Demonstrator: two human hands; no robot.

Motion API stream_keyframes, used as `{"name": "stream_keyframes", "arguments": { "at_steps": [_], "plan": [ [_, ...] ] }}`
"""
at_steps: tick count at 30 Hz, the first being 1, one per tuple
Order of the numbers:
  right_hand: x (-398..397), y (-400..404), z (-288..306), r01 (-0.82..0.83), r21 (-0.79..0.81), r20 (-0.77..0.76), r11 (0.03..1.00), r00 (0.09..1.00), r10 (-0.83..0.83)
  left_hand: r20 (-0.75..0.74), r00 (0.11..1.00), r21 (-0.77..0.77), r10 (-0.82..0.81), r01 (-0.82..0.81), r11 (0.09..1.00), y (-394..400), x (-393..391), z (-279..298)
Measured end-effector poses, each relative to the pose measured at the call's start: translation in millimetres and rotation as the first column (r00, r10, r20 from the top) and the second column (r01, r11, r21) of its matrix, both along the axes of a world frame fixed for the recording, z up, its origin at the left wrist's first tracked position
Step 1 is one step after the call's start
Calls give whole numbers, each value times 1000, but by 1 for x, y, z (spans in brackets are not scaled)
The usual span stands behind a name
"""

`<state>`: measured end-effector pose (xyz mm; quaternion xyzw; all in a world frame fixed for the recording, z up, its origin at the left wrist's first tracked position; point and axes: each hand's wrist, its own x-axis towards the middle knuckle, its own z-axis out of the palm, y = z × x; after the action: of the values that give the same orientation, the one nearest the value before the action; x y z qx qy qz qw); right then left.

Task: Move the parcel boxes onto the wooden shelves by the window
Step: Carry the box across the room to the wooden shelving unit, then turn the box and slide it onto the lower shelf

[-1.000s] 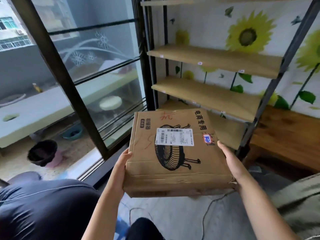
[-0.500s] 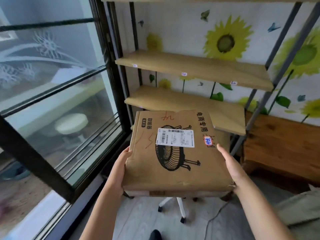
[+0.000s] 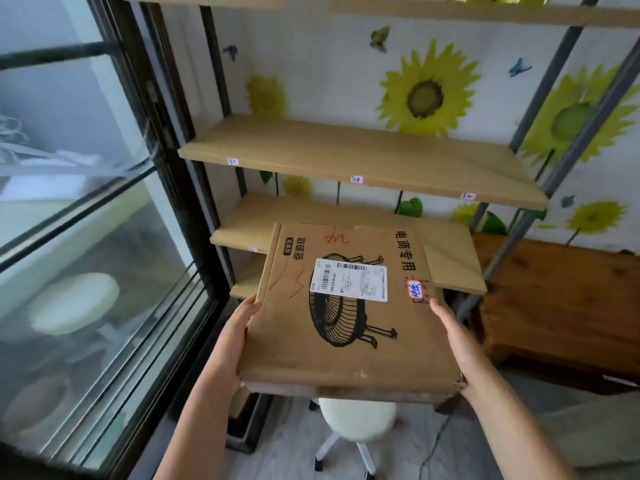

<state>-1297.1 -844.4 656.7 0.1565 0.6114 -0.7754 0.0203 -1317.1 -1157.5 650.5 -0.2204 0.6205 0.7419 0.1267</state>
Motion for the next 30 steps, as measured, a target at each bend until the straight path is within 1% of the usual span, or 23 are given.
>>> {"name": "stream_keyframes", "arguments": {
  "at_steps": [2, 5, 7, 10, 12, 14, 17, 20, 22, 27, 30],
  "plan": [
    [-8, -3, 1, 11, 13, -27, 1000, 1000, -10, 14, 1000, -5, -26, 27, 1000, 1, -12, 2],
    [-23, 0, -7, 15, 72, 17, 997, 1000, -16, 11, 999, -26, -40, 41, 999, -2, -31, -2],
    [-34, -1, -9, 10, 64, 17, 998, 1000, -11, 25, 999, -41, -43, 44, 998, -5, -46, -6],
    [-50, -4, -10, 57, 45, 35, 997, 998, -58, 42, 998, -45, -46, 48, 998, -9, -67, -14],
    [-58, -5, -10, 64, 97, 39, 993, 997, -68, 43, 998, -47, -55, 57, 997, -10, -80, -17],
    [-66, -6, -6, 69, 66, 57, 995, 996, -73, 29, 997, -55, -66, 67, 996, -8, -91, -16],
    [-93, 4, -22, 50, 32, 69, 998, 996, -52, 10, 997, -45, -81, 81, 996, -7, -111, -14],
    [-121, 8, -30, 22, 16, 49, 1000, 999, -23, 6, 996, -60, -93, 94, 994, -7, -135, -13],
    [-139, 9, -35, 32, 5, 44, 999, 999, -32, 10, 994, -78, -105, 106, 991, -8, -155, -15],
    [-182, 13, -53, 39, 60, 38, 997, 998, -41, -4, 992, -78, -124, 123, 989, -5, -199, -20],
    [-206, 15, -60, 54, 28, 77, 998, 995, -56, 2, 991, -78, -137, 137, 987, -5, -223, -29]
  ]
}}
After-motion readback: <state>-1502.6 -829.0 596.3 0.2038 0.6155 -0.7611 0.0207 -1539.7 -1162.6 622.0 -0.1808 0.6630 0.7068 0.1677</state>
